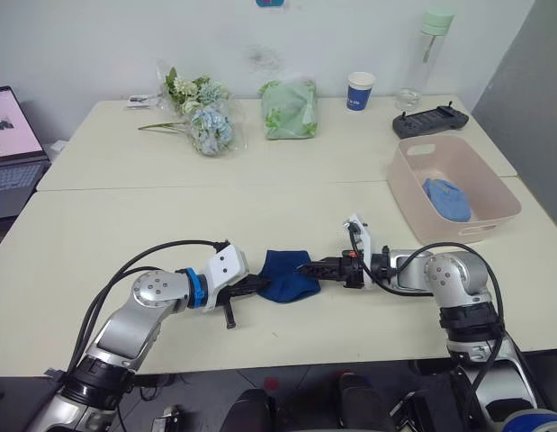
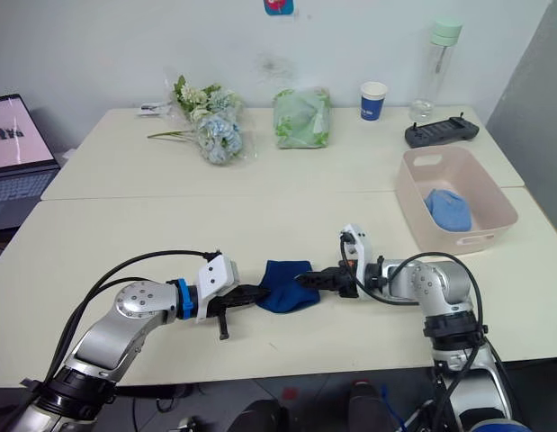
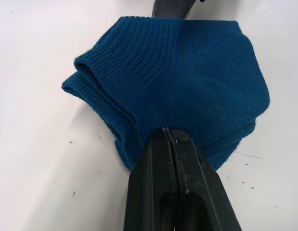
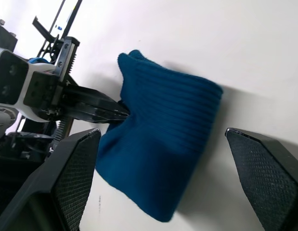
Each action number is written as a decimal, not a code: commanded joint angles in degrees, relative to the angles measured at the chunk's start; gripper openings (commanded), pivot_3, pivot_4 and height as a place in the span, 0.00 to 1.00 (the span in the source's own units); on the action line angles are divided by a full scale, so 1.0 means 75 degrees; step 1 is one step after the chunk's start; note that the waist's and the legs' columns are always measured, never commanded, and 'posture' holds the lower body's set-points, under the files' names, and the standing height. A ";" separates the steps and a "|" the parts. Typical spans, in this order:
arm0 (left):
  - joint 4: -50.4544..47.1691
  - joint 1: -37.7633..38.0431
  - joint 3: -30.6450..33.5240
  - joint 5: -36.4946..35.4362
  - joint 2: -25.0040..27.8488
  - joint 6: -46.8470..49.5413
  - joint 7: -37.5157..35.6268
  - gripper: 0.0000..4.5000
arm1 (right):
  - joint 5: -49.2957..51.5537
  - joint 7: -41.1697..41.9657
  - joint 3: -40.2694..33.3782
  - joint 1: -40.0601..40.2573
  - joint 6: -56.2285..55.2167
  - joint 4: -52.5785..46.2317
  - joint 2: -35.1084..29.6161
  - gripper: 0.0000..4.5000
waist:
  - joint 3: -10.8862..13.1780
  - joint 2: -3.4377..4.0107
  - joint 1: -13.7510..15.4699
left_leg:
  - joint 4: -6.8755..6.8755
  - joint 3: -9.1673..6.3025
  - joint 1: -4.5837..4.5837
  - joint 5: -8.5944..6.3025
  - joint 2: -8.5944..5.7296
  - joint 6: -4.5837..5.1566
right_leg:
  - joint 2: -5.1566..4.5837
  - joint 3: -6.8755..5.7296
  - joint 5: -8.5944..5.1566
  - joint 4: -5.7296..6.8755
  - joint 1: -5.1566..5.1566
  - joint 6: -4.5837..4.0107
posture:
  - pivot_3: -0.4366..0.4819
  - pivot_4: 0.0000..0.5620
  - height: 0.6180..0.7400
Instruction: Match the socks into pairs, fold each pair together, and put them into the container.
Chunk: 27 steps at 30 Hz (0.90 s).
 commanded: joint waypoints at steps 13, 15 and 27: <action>-0.0052 0.0117 0.0161 -0.0113 -0.0134 0.0146 -0.0114 0.00 | -0.0195 -0.0273 0.0095 -0.0142 -0.0138 0.0802 0.1347 0.71 | 0.0000 0.0002 -0.0005 | 0.0000 -0.0002 0.0000 0.0002 0.0001 -0.0004 | 0.0001 0.0001 0.0000 0.0003 -0.0005 0.0000 | 0.48 0.27 1.00; -0.0046 0.0083 0.0155 -0.0137 -0.0137 0.0154 -0.0136 0.00 | -0.0233 -0.0195 0.0150 -0.0134 -0.0142 0.0800 0.1280 0.56 | 0.0001 0.0003 -0.0005 | 0.0000 -0.0001 -0.0001 0.0002 0.0000 -0.0004 | 0.0001 0.0001 0.0000 0.0003 -0.0007 0.0000 | 0.48 0.27 1.00; -0.1040 -0.0178 0.1834 -0.2571 -0.0247 0.2197 0.0055 0.13 | 0.0145 -0.0344 -0.0761 0.0009 -0.0200 -0.0246 0.1108 0.00 | 0.0004 0.0001 0.0001 | 0.0003 -0.0008 -0.0011 0.0001 0.0003 -0.0003 | 0.0000 -0.0001 0.0001 0.0006 -0.0012 -0.0001 | 0.48 0.27 1.00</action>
